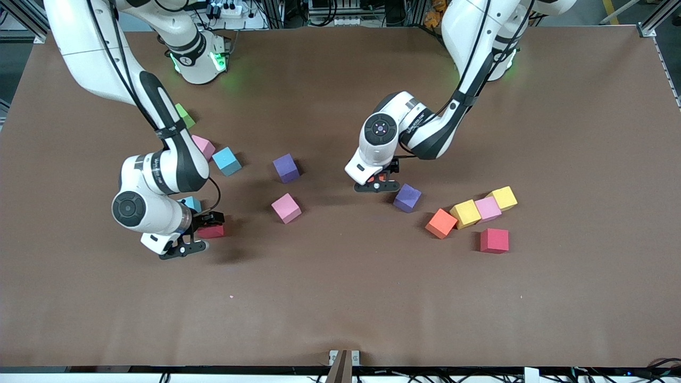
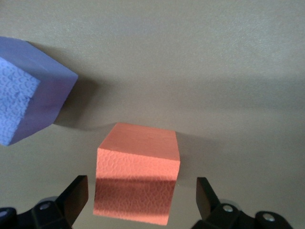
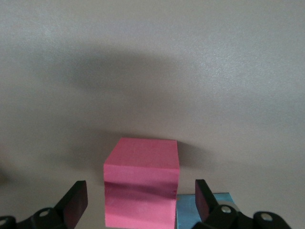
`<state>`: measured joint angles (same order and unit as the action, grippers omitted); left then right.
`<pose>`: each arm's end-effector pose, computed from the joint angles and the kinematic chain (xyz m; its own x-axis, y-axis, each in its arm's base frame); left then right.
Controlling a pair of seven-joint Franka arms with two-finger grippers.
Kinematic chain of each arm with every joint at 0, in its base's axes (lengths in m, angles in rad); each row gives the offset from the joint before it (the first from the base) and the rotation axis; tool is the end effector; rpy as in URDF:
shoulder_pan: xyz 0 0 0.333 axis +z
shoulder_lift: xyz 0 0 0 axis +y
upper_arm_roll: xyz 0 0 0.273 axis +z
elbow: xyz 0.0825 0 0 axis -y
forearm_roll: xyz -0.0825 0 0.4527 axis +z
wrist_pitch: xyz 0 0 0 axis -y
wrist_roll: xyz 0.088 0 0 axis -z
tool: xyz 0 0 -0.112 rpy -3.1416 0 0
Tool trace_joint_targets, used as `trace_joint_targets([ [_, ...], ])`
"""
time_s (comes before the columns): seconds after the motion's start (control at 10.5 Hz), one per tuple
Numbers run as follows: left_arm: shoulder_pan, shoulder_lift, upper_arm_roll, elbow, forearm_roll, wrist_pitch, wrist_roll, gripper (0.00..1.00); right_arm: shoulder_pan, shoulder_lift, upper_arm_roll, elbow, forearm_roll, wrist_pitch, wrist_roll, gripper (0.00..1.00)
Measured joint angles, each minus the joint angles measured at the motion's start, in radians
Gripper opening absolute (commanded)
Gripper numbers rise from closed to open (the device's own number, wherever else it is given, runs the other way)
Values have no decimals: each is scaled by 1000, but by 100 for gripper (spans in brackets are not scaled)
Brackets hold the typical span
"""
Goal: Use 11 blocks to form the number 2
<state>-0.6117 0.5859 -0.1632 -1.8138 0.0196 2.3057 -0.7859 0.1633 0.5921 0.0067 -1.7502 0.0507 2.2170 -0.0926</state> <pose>0.4747 -0.4658 0.1220 0.9931 0.0204 -0.1151 0.0197 -0.9998 -0.0069 0.6662 0.1162 0.1349 0.9661 0.2280 -0.1214 0.2233 -0.9734 -0.0515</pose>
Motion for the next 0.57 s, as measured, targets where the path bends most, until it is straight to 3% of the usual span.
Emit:
trace_joint_targets([
  [0.1, 0, 5, 0, 0, 0, 5, 1, 96, 0, 0, 0, 0, -16, 6, 4, 100],
  [0.19, 0, 6, 1, 0, 4, 7, 2, 81, 0, 0, -1, -1, -23, 13, 6, 100],
  [0.38, 0, 10, 1, 0, 33, 7, 3, 24, 0, 0, -2, -6, -27, 14, 19, 100],
  [0.48, 0, 14, 1, 0, 46, 7, 7, 3, 0, 1, -1, -18, -28, 22, 47, 100],
  [0.57, -1, 16, 0, 1, 47, 7, 16, 0, 0, 1, -1, -30, -28, 34, 75, 100],
])
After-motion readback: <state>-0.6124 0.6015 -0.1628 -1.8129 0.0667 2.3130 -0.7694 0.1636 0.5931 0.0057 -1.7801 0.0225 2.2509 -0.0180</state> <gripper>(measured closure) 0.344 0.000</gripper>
